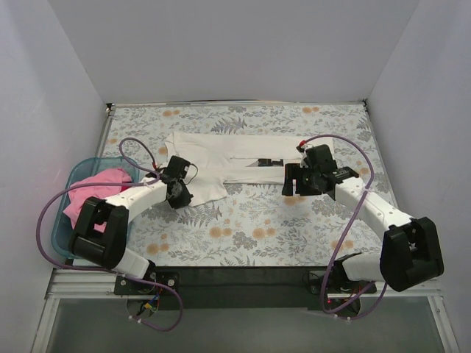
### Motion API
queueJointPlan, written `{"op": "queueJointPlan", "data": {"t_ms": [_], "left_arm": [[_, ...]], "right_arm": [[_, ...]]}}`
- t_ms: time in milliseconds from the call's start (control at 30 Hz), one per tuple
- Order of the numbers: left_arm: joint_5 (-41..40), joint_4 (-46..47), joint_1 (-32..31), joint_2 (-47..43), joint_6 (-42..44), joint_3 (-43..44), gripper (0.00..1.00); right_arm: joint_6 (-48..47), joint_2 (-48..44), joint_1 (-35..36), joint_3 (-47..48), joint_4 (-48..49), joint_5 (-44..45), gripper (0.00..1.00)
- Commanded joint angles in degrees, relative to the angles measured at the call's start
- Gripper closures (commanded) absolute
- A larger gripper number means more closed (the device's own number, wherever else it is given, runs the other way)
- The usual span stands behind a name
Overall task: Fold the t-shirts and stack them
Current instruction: Fold the tshirt
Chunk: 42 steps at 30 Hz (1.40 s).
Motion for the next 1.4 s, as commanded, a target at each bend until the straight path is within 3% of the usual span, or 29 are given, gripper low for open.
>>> {"op": "queueJointPlan", "data": {"t_ms": [0, 67, 433, 567, 600, 667, 700, 800, 933, 1067, 1367], "left_arm": [[-1.56, 0.75, -0.7, -0.5, 0.08, 3.63, 0.91], [-2.26, 0.57, -0.7, -0.86, 0.53, 6.34, 1.0], [-3.06, 1.8, -0.61, 8.97, 7.29, 28.23, 1.0], [-2.62, -2.93, -0.61, 13.99, 6.87, 35.45, 1.0], [-2.71, -3.64, -0.52, 13.47, 6.34, 35.1, 0.98], [-3.58, -4.17, -0.61, 11.55, 5.02, 30.37, 0.84], [-3.85, -4.17, -0.61, 9.19, 4.66, 28.0, 0.72], [-5.08, -4.35, -0.61, 3.57, 3.7, 19.21, 0.56], [-5.78, -5.05, -0.61, -2.51, 2.64, 9.72, 0.44], [-5.34, -4.88, -0.61, -4.72, 1.85, 2.68, 0.42], [-5.08, -1.54, -0.7, -1.75, 2.02, 0.12, 0.43]], "right_arm": [[-0.01, -2.29, 0.19, -1.46, 2.01, 1.28, 0.32], [-0.01, -3.34, 0.19, -2.08, 2.19, 1.81, 0.31], [-1.33, -6.33, 0.19, -3.23, 2.1, 3.3, 0.3], [-3.26, -5.81, 0.19, -2.17, 2.01, 1.99, 0.3], [-3.44, -5.9, 0.28, -2.17, 2.01, 1.9, 0.3], [-3.7, -5.9, 0.19, -2.17, 2.19, 1.46, 0.3], [-3.7, -5.72, 0.19, -2.34, 2.19, 1.28, 0.29], [-3.88, -5.37, 0.28, -2.52, 2.45, 0.58, 0.28], [-3.88, -5.37, 0.28, -2.96, 2.63, 0.05, 0.25], [-3.7, -5.98, 0.28, -3.66, 2.72, 0.31, 0.25], [-1.77, -9.23, 0.28, -5.77, 2.63, 3.65, 0.18]]}}
